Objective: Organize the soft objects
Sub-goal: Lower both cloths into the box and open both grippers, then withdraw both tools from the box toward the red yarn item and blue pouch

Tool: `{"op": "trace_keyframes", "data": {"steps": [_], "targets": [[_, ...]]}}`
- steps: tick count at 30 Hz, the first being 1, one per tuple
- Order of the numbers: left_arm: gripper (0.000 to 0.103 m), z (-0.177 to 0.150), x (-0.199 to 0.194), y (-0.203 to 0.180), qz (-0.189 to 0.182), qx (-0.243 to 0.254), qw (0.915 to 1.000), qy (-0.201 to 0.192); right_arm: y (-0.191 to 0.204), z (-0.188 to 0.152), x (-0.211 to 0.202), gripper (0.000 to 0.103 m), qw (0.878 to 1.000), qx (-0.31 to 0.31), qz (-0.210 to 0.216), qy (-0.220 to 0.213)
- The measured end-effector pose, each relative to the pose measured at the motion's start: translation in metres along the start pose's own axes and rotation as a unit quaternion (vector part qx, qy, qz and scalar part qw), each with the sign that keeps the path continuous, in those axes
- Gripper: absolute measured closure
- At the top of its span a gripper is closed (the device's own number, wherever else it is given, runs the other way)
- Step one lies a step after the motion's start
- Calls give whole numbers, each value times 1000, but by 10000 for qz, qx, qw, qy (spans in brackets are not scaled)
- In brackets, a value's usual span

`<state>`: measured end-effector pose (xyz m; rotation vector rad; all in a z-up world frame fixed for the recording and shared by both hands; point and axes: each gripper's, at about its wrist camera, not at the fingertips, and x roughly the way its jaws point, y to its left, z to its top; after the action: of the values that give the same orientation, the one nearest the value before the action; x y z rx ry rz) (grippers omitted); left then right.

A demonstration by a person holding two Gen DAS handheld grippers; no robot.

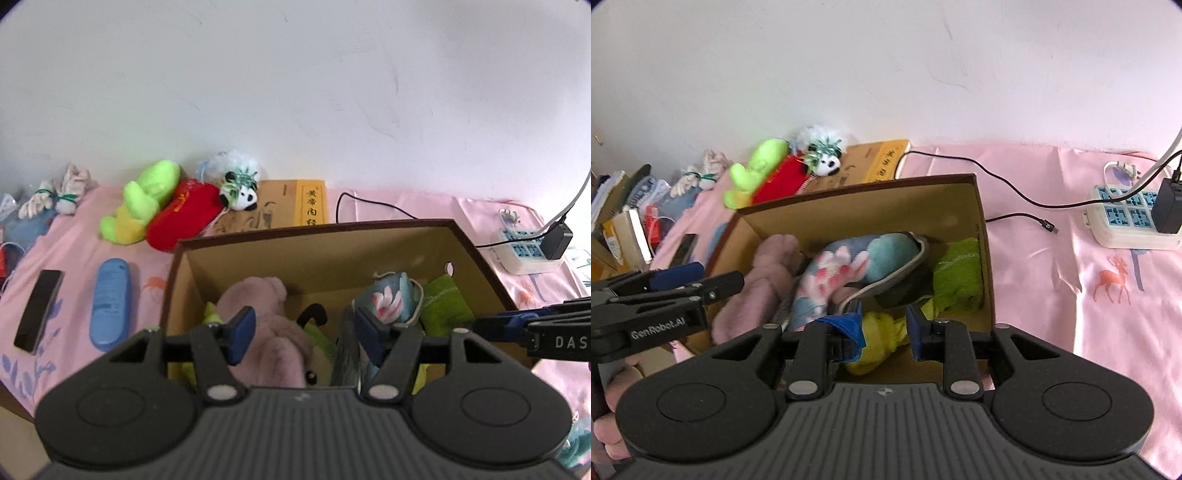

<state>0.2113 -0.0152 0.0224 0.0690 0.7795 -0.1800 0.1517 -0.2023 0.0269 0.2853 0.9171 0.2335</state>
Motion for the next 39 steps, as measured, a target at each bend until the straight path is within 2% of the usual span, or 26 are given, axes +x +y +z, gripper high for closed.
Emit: {"op": "trace_keyframes", "data": {"steps": [15,18,21,39], "targets": [[33,-33,-67,-12,674,248,9974,-84,31,-39,-49,94,9984,16,512,-231],[27,-40,-77,-12,771,224,9967,-72,35,-47,-57,94,9980,-19,559,-278],[10,-47,-87,-12,844,194,9962,-98,39,-56,-63,94,9976,-47,617,-306],[9,-80,-116,-28,1120,45,9937,94,40,-107,-91,93,9963,-157,569,-618]]}}
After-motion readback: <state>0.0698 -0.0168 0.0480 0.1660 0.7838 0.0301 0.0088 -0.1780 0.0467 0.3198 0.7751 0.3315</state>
